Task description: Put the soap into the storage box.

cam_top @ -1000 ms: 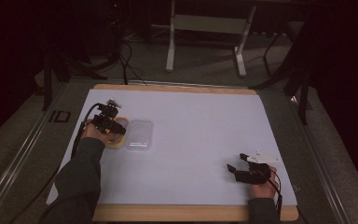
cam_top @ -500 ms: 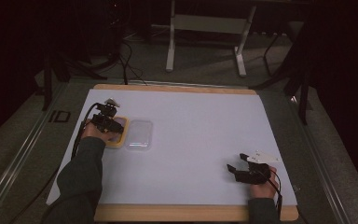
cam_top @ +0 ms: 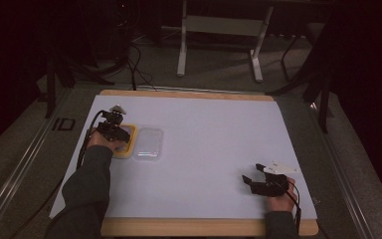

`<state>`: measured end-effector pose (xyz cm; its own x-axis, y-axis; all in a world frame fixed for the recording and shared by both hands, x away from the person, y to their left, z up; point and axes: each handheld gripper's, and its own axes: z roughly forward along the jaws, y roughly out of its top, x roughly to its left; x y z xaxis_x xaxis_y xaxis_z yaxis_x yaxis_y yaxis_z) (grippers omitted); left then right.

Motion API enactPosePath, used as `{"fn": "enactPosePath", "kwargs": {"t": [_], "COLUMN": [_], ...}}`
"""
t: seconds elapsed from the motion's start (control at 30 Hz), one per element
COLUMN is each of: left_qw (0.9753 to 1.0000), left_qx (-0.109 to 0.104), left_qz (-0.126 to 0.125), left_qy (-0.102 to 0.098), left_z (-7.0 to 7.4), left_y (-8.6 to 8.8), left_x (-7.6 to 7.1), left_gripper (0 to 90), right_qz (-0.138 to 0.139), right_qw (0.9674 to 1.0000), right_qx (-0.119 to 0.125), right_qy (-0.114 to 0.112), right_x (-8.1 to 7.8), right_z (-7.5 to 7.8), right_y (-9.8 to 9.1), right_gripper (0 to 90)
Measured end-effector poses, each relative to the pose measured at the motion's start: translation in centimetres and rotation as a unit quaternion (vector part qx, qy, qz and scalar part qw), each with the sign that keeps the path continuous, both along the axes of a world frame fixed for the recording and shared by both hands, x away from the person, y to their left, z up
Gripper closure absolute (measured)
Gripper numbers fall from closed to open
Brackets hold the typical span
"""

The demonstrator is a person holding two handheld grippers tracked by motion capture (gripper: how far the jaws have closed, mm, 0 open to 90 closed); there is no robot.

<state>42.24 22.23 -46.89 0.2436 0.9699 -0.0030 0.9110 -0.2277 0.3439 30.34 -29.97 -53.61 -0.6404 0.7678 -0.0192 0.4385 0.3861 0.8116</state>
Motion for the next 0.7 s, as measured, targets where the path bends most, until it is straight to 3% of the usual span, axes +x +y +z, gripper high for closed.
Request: {"fn": "enactPosePath", "kwargs": {"t": [0.7], "left_qw": [0.9996], "left_qx": [-0.006], "left_qz": [0.023], "left_qy": [0.017], "left_z": [-1.6], "left_y": [0.5], "left_x": [0.9], "left_gripper": [49.9], "right_qz": [0.0], "right_qw": [1.0], "right_qx": [0.0], "right_qy": [0.0], "right_x": [0.0], "right_z": [0.0], "right_y": [0.0], "right_gripper": [25.8]}}
